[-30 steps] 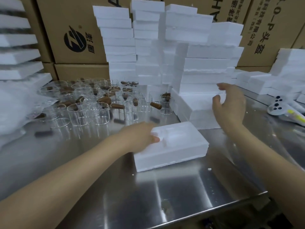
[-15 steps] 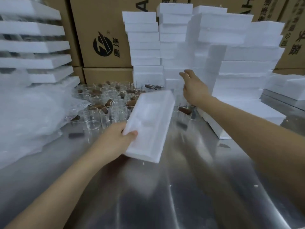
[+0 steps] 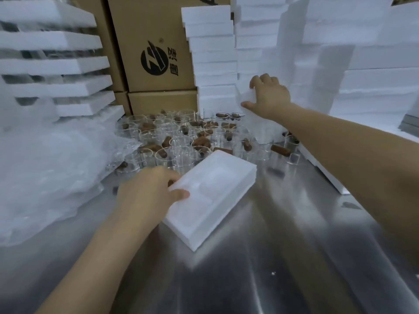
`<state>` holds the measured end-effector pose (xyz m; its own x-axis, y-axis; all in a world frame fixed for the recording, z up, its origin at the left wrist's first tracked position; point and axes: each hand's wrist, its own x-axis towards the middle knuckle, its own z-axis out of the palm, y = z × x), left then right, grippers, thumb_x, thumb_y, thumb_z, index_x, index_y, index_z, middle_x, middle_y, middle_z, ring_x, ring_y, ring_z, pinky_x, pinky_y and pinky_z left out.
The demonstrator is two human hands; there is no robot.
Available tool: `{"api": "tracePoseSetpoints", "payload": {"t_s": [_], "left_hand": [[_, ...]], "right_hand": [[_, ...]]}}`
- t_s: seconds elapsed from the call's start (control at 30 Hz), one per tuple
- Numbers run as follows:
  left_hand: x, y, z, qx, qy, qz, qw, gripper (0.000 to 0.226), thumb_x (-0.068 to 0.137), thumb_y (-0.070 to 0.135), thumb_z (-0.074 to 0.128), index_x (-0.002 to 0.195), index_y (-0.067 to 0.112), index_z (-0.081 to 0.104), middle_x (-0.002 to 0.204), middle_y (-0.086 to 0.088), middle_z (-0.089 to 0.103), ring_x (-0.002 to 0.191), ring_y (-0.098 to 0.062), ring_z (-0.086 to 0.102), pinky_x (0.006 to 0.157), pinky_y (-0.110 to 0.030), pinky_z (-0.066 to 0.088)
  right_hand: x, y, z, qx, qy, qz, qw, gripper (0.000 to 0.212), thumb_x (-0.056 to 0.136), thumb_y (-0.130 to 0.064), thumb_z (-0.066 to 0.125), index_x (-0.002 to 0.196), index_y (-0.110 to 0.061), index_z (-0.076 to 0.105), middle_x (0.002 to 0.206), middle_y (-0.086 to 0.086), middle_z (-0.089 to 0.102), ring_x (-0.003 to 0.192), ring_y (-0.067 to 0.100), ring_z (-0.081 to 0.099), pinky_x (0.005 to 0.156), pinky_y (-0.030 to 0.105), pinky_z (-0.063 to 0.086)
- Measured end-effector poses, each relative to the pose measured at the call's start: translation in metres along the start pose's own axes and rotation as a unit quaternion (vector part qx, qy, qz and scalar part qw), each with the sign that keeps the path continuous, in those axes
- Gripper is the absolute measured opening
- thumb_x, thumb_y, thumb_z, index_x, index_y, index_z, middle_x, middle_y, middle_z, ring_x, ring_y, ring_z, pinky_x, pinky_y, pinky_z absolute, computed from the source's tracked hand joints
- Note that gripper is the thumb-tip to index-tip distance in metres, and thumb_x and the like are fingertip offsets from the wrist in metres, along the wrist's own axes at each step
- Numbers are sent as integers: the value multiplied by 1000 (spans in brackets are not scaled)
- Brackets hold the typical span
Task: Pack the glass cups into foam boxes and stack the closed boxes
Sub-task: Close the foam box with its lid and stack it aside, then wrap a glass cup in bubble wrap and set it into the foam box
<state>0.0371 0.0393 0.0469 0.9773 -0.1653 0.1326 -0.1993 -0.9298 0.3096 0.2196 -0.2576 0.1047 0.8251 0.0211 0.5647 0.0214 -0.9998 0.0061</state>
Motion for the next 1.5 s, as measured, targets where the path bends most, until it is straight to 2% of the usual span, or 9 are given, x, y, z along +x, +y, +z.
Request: {"api": "tracePoseSetpoints", "payload": {"t_s": [0.2, 0.4, 0.6, 0.77, 0.97, 1.17, 1.27, 1.4, 1.5], "left_hand": [[-3, 5, 0, -25, 144, 107, 983, 46, 85, 60, 53, 113, 27, 69, 115, 10, 61, 109, -13, 52, 92, -39, 44], [-14, 9, -4, -103, -176, 217, 955, 68, 56, 79, 67, 119, 55, 56, 113, 40, 52, 108, 21, 43, 93, -7, 34], [0, -5, 1, -40, -107, 201, 973, 55, 81, 30, 76, 131, 38, 54, 124, 22, 59, 103, 7, 53, 92, -17, 43], [-1, -6, -4, -261, 4, 130, 957, 126, 53, 80, 66, 151, 42, -3, 150, 16, 31, 118, -1, 47, 90, -26, 44], [-3, -2, -16, -420, 77, 163, 889, 83, 82, 61, 62, 145, 53, 9, 131, 27, 43, 104, 10, 58, 81, -20, 51], [-4, 0, -13, -426, 40, 113, 897, 32, 95, 54, 48, 123, 41, 56, 108, 14, 69, 95, -7, 68, 78, -28, 57], [-3, 1, -13, -367, 50, 30, 928, 52, 100, 56, 24, 115, 32, 67, 108, 11, 71, 96, -7, 66, 75, -23, 47], [-1, -15, -3, -116, -2, 11, 993, 27, 97, 26, 53, 123, 20, 60, 127, 1, 56, 118, -20, 53, 85, -24, 37], [-2, -20, -8, -165, -42, -3, 985, 20, 84, 11, 69, 98, 22, 60, 99, 1, 57, 80, -15, 55, 62, -22, 42]], "right_hand": [[1, -16, 2, 9, 7, 75, 997, 75, 82, -52, 63, 133, -5, 35, 134, 17, 40, 120, 38, 40, 91, 51, 41], [-31, -26, -24, 133, 264, 69, 953, 47, 76, -43, 57, 108, -9, 51, 110, 5, 51, 106, 21, 47, 85, 33, 31], [-97, -50, -72, 573, 207, 111, 785, 27, 84, -39, 56, 90, -17, 43, 85, -8, 42, 79, 7, 44, 78, 22, 40], [-133, -30, -72, 779, -93, 264, 561, 32, 85, -48, 49, 99, -21, 60, 104, 4, 59, 100, 25, 63, 82, 44, 55], [-158, -14, -64, 656, -354, 224, 627, 62, 87, -69, 44, 115, -19, 66, 97, 14, 69, 71, 32, 71, 62, 51, 56], [-173, -22, -61, 539, -177, 54, 822, 26, 82, -50, 66, 108, -47, 60, 92, -11, 72, 69, 5, 70, 46, 22, 51], [-169, -17, -51, 548, -125, 127, 817, 37, 88, -23, 63, 117, -42, 51, 99, -5, 64, 77, 16, 67, 51, 29, 53], [-167, -16, -41, 562, -120, 254, 778, 3, 93, -22, 51, 92, -25, 52, 91, 0, 57, 74, 18, 60, 50, 28, 51], [-167, -19, -42, 568, -118, 313, 752, 16, 95, -22, 48, 80, -19, 53, 75, 2, 59, 56, 14, 59, 51, 28, 52]]}}
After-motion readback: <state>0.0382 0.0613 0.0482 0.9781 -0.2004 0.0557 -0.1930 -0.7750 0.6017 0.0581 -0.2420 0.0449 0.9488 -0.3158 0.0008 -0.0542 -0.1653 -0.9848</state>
